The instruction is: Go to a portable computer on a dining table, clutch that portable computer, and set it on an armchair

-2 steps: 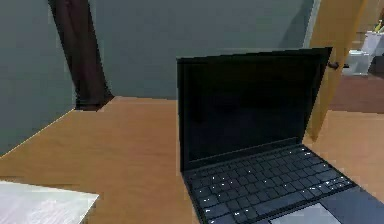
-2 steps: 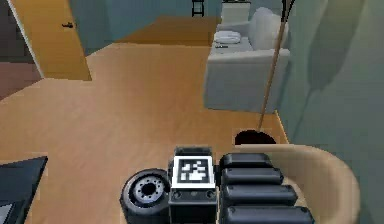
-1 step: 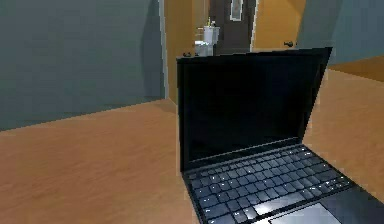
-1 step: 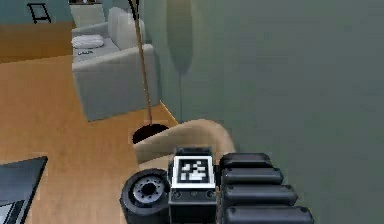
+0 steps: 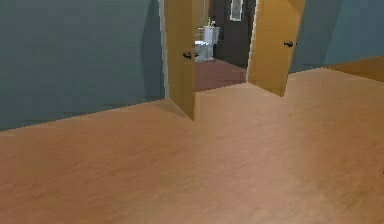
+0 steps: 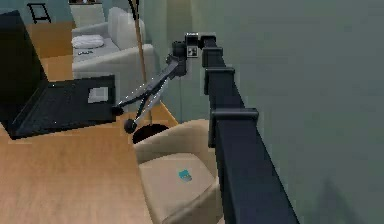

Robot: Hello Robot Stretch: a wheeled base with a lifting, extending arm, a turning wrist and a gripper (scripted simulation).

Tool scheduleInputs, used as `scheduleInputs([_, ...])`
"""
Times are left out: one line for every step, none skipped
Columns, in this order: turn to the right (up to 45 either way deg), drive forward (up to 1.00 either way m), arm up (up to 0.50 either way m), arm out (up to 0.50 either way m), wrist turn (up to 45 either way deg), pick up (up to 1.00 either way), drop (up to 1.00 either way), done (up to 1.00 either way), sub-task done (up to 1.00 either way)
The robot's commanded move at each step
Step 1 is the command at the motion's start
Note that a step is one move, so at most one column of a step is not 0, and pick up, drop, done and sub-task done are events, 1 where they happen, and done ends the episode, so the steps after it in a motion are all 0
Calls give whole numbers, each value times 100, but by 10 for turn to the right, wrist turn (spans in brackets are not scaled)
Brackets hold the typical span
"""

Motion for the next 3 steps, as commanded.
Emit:
scheduleInputs([0,0,0,0,450,0,0,0,0])
scheduleInputs([0,0,0,0,450,0,0,0,0])
scheduleInputs([0,0,0,0,240,0,0,0,0])
